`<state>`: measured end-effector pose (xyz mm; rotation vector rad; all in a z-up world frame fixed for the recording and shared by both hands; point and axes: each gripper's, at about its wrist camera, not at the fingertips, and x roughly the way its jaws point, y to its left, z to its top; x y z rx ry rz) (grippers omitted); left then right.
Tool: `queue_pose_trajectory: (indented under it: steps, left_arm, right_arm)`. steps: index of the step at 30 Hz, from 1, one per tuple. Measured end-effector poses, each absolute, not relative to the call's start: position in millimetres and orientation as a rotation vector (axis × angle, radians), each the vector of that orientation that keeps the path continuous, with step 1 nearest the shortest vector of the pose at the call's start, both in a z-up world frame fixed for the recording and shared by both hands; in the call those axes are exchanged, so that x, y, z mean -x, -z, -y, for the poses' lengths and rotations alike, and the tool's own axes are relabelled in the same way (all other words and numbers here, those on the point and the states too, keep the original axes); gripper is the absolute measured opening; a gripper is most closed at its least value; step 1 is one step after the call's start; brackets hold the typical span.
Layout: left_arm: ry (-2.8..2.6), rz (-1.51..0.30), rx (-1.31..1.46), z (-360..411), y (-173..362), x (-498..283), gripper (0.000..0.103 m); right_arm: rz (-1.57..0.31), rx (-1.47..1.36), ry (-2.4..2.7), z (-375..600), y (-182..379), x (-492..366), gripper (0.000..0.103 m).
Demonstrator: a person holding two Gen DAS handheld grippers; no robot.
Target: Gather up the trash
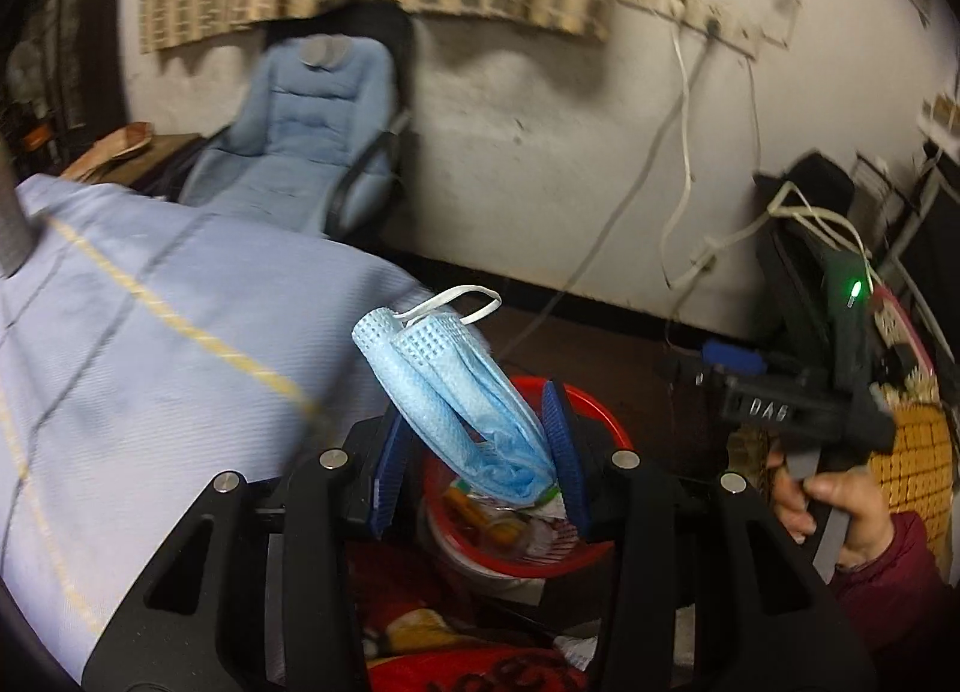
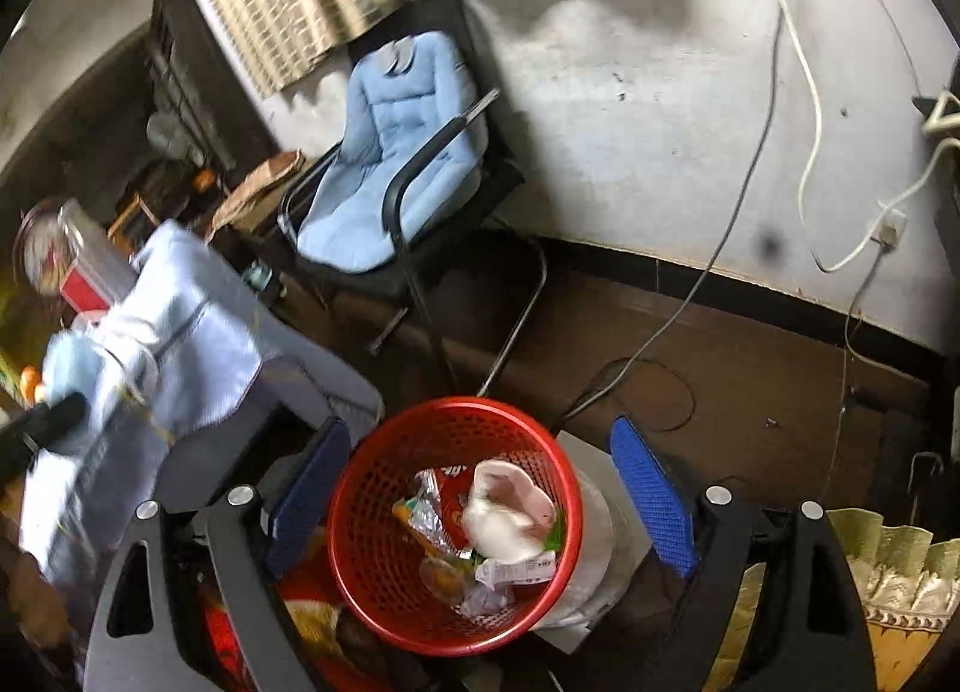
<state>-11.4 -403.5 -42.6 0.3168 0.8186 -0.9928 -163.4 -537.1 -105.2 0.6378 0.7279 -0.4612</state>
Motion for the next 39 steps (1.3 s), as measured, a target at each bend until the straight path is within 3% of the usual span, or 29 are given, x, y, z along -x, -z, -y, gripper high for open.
queue_pose_trajectory:
  steps: [9,11,13,16,27,39]
  left_arm:
    - [1.086,-0.912,-0.416,459,86,25,0.047]
    - [1.094,-0.924,-0.437,466,94,28,0.055]
    - [1.090,-0.916,-0.457,470,98,31,0.072]
    - [1.062,-0.873,-0.476,467,98,34,0.081]
    - [0.921,-0.821,-0.423,419,84,38,0.094]
    - [0.810,-0.839,-0.400,377,89,69,0.096]
  right_arm:
    - [-0.734,-0.620,0.467,541,104,153,0.087]
    - [-0.736,-0.612,0.474,542,104,153,0.087]
    - [-0.739,-0.614,0.479,543,105,152,0.087]
    - [-0.743,-0.626,0.482,544,107,152,0.087]
    - [-0.722,-0.536,0.453,518,74,158,0.087]
    - [-0.724,-0.290,0.411,456,16,204,0.096]
